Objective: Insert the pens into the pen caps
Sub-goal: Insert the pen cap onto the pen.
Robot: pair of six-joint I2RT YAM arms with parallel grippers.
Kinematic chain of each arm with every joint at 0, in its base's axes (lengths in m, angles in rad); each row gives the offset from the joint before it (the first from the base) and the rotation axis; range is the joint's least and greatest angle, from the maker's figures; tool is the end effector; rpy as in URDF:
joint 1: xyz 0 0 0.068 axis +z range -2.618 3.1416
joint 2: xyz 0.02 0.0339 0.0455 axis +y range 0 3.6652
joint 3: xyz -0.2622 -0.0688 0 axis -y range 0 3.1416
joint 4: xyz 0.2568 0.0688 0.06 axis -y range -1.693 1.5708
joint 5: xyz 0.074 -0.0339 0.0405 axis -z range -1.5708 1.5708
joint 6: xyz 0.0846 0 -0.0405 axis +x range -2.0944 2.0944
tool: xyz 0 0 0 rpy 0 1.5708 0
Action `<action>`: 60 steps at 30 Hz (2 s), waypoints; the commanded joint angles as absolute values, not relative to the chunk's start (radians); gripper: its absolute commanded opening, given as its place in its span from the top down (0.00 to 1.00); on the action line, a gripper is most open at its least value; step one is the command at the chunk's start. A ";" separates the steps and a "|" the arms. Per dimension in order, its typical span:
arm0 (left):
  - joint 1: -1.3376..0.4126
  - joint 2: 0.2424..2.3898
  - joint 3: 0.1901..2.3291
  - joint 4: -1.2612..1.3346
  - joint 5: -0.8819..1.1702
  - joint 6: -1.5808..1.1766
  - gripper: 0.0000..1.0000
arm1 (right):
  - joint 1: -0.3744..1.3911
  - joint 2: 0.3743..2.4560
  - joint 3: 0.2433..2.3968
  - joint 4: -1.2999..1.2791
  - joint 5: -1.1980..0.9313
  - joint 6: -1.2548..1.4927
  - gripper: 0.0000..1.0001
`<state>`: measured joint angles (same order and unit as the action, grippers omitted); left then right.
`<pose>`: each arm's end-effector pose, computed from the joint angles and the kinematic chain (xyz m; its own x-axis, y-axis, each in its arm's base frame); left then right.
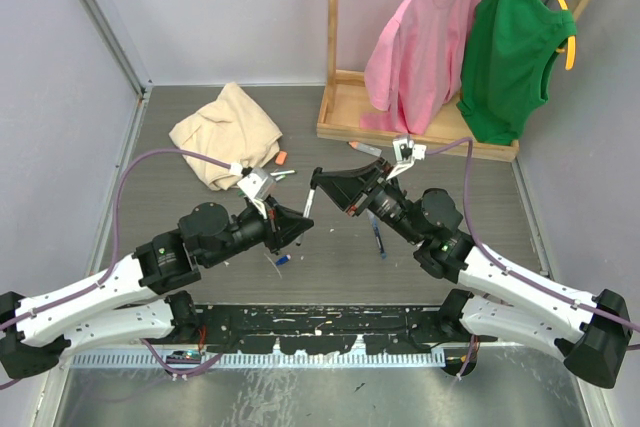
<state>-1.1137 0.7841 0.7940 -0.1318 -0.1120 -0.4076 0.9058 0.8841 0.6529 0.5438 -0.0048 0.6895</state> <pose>0.1177 -0.2179 0.3420 -0.3833 -0.1131 -0.9166 0.7524 0.5373 -0.3810 0.1653 0.2115 0.3646 -0.3560 0.5770 -0.7351 -0.7300 0.3194 0.6042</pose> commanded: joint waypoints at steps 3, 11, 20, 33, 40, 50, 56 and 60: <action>-1.118 0.764 0.803 -0.095 -0.140 -0.408 1.00 | 0.902 0.894 0.685 0.598 -0.067 0.681 1.00; -1.119 0.760 0.808 -0.094 -0.162 -0.410 1.00 | 0.902 0.925 0.641 0.652 -0.142 0.710 1.00; -1.118 0.741 0.807 -0.060 -0.217 -0.419 1.00 | 0.913 0.940 0.560 0.690 -0.190 0.722 0.90; -1.118 0.727 0.802 -0.110 -0.248 -0.416 1.00 | 0.911 0.816 0.595 0.524 -0.031 0.638 0.49; -1.118 0.712 0.797 -0.153 -0.284 -0.416 1.00 | 0.911 0.801 0.725 0.296 0.058 0.560 0.45; -1.117 0.683 0.782 -0.153 -0.251 -0.416 1.00 | 0.872 0.949 0.941 0.227 -0.028 0.587 0.45; -1.117 0.689 0.781 -0.138 -0.191 -0.420 1.00 | 0.840 1.056 1.034 0.232 -0.191 0.606 0.45; -1.117 0.686 0.778 -0.131 -0.184 -0.425 1.00 | 0.839 1.084 1.050 0.242 -0.258 0.607 0.45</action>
